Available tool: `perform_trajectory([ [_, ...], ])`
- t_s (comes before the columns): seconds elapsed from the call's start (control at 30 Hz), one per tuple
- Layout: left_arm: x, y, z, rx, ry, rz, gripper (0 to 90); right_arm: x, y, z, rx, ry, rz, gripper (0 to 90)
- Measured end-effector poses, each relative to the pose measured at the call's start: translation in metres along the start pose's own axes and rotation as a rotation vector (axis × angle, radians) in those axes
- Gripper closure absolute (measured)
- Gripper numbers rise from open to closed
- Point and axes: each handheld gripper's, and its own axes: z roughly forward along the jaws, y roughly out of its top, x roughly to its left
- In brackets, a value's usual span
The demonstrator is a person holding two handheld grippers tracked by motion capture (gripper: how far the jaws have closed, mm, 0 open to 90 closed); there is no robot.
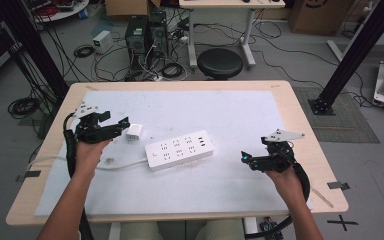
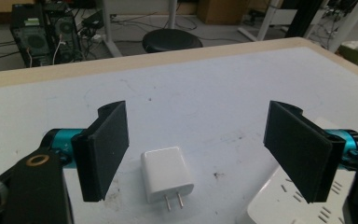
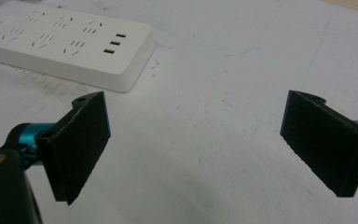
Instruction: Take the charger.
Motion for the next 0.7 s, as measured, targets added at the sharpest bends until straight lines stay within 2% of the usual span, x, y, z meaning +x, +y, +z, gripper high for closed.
perform_trajectory([
  [0.13,0.001,0.000,0.012,0.022,0.022,0.008,22.1,-0.001,0.000,0.000,-0.003,0.002,-0.001,8.2],
  [0.37,0.006,-0.003,0.036,0.088,0.075,-0.017,22.0,-0.001,0.000,0.000,-0.004,0.001,0.000,8.2],
  [0.47,0.005,-0.009,0.051,0.136,0.094,-0.026,22.0,0.000,0.000,0.000,0.002,0.000,0.004,8.2],
  [0.7,0.005,-0.027,0.066,0.200,0.121,-0.034,22.0,0.000,-0.001,0.000,0.002,0.001,0.008,8.2],
])
